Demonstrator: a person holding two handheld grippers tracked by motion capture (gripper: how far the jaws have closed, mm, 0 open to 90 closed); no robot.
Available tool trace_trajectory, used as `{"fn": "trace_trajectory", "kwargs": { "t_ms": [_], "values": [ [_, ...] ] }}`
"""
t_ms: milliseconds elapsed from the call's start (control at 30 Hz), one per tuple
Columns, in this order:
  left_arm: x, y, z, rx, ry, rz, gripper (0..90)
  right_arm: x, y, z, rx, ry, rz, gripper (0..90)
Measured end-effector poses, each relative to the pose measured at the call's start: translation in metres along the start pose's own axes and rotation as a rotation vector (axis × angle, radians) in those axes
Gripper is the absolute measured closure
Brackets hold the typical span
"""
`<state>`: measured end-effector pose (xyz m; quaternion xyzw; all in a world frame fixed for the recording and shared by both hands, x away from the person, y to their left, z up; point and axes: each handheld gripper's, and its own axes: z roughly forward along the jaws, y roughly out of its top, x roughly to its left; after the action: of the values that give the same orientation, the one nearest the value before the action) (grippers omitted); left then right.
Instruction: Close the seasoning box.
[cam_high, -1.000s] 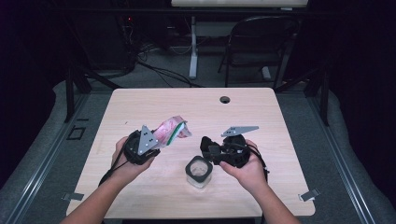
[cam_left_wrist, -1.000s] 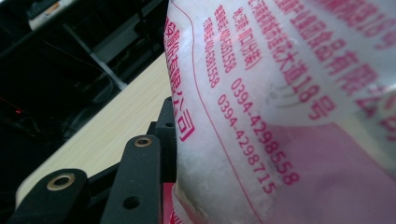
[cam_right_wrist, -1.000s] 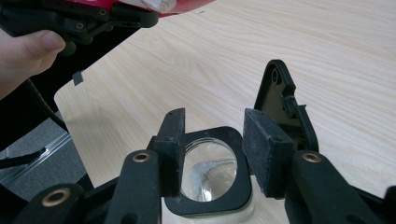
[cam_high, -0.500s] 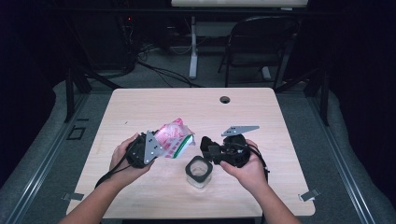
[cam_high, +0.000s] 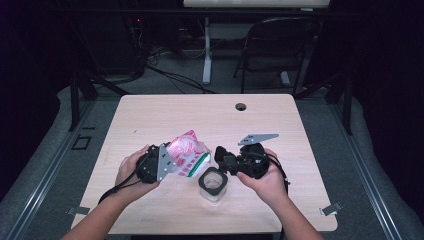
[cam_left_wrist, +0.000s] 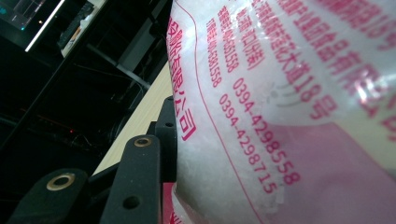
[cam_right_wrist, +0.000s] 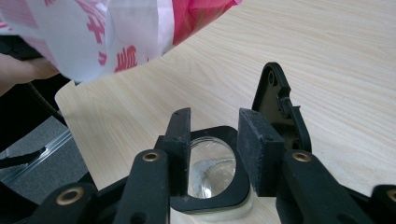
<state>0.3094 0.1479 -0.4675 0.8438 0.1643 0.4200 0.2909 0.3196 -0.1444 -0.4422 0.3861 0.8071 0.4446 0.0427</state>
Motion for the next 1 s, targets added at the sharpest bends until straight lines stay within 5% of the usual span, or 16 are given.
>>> {"fn": "trace_trajectory", "kwargs": {
  "t_ms": [500, 1000],
  "values": [
    [-0.028, -0.009, 0.007, 0.022, -0.021, 0.074, 63.3, 0.005, 0.009, -0.004, 0.009, 0.030, 0.004, 71.3],
    [-0.034, -0.011, 0.011, 0.039, -0.005, 0.122, 63.4, 0.013, 0.023, -0.011, 0.027, 0.047, 0.002, 73.2]
  ]
}}
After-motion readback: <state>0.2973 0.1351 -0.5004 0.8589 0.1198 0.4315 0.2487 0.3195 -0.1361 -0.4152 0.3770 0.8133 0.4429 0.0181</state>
